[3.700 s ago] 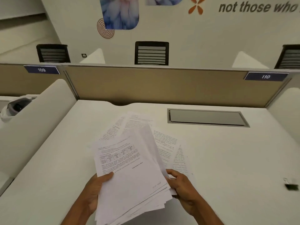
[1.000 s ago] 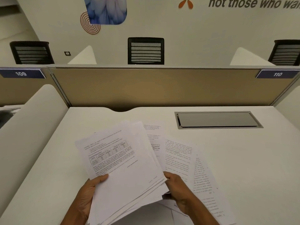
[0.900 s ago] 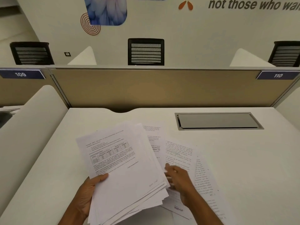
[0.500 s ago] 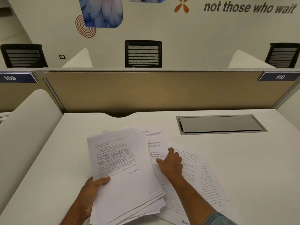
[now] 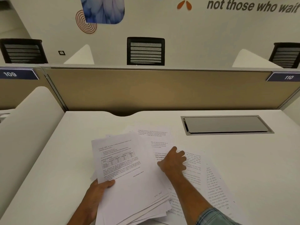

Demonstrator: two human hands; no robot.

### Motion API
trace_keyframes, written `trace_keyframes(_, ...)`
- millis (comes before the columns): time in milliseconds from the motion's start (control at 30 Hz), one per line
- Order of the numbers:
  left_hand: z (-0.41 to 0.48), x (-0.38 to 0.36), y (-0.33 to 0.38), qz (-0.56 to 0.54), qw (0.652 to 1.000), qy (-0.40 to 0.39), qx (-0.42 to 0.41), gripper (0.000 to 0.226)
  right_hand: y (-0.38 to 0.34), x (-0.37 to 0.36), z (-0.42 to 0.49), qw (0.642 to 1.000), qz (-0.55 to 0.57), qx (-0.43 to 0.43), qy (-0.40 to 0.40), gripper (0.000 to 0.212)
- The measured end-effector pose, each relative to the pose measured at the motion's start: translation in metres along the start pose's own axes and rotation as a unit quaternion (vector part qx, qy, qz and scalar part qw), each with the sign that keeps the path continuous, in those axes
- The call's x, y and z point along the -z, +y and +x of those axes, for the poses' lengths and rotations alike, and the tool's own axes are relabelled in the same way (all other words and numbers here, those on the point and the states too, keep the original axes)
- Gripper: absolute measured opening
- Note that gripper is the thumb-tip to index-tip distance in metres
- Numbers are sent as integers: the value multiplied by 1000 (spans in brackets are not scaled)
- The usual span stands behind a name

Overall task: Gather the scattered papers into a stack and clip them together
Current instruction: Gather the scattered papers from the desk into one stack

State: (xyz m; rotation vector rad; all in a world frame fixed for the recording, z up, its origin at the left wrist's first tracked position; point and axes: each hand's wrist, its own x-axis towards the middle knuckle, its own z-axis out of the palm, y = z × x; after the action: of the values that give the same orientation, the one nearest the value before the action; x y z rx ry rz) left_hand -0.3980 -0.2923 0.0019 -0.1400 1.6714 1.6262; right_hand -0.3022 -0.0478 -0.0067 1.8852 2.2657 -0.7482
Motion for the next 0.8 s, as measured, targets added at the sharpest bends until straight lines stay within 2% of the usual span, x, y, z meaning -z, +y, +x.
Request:
trace_keyframes(133, -3, -4, 3, 7, 1000, -3, -13, 27, -1, -3, 0, 1000, 18, 14, 4, 87)
trace_keyframes(267, -5, -8, 5, 3, 1000, -2, -21, 28, 3, -6, 1, 998, 59, 35, 14, 77)
trace_keyframes(367, -3, -3, 2, -19, 1000, -5, -15, 30, 14, -8, 4, 984, 166, 70, 17, 72)
trace_keyframes(467, -2, 5, -2, -89, 996, -10, 22, 40, 35, 0, 8, 945, 316, 81, -16, 52)
trace_keyframes(533, 1, 14, -6, -138, 989, -26, 46, 47, 52, 11, 11, 924, 372, 69, -54, 41)
trace_keyframes(633, 2, 14, -9, -173, 983, -38, 38, 48, 77, 25, 12, 895, 415, 60, -154, 38)
trace_keyframes(800, -4, -3, -10, -130, 991, -25, -8, 41, 109, 43, -11, 834, 473, 65, -277, 34)
